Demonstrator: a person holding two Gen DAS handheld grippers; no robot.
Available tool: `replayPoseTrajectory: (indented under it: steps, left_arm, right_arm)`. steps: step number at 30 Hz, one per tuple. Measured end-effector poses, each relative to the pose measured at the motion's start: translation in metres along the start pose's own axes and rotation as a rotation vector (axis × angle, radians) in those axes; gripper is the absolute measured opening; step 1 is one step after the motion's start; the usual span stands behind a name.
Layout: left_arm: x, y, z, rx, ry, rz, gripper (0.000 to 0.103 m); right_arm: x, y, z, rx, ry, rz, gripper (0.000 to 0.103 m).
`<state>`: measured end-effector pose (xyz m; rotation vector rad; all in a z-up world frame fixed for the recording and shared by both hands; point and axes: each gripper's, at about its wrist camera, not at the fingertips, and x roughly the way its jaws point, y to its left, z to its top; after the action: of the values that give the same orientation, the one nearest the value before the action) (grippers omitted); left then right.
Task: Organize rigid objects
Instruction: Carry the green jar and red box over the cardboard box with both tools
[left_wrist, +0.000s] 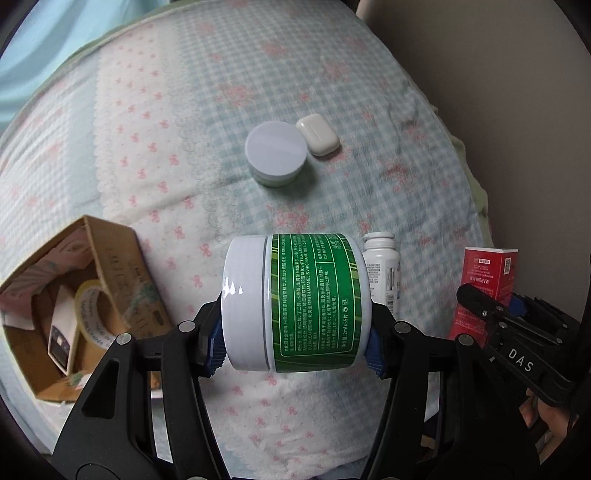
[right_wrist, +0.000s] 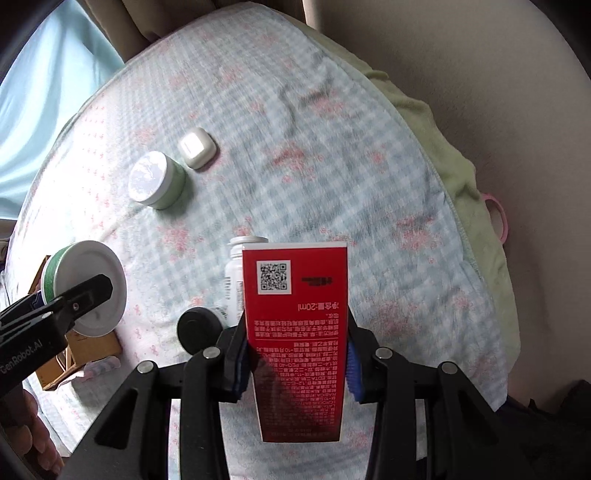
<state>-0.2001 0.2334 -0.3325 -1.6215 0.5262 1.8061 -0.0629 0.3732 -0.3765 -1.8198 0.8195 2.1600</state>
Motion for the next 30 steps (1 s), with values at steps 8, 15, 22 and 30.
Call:
replayPoseTrajectory:
  steps: [8, 15, 22, 30]
  left_arm:
    - [-0.087, 0.084, -0.04, -0.106, -0.111, 0.007, 0.053]
    - [-0.136, 0.172, -0.074, -0.196, -0.168, 0.026, 0.052]
    - [-0.163, 0.256, -0.103, -0.235, -0.192, 0.053, 0.052]
    - [-0.169, 0.332, -0.108, -0.186, -0.184, 0.079, 0.052]
  right_arm:
    - [-0.044, 0.073, -0.01, -0.085, -0.05, 0.1, 0.037]
    - [-0.069, 0.151, -0.036, -0.161, -0.058, 0.184, 0.038]
    - [-0.083, 0.235, -0.056, -0.218, -0.065, 0.251, 0.038]
    - [-0.079, 0.309, -0.069, -0.235, -0.052, 0.301, 0.038]
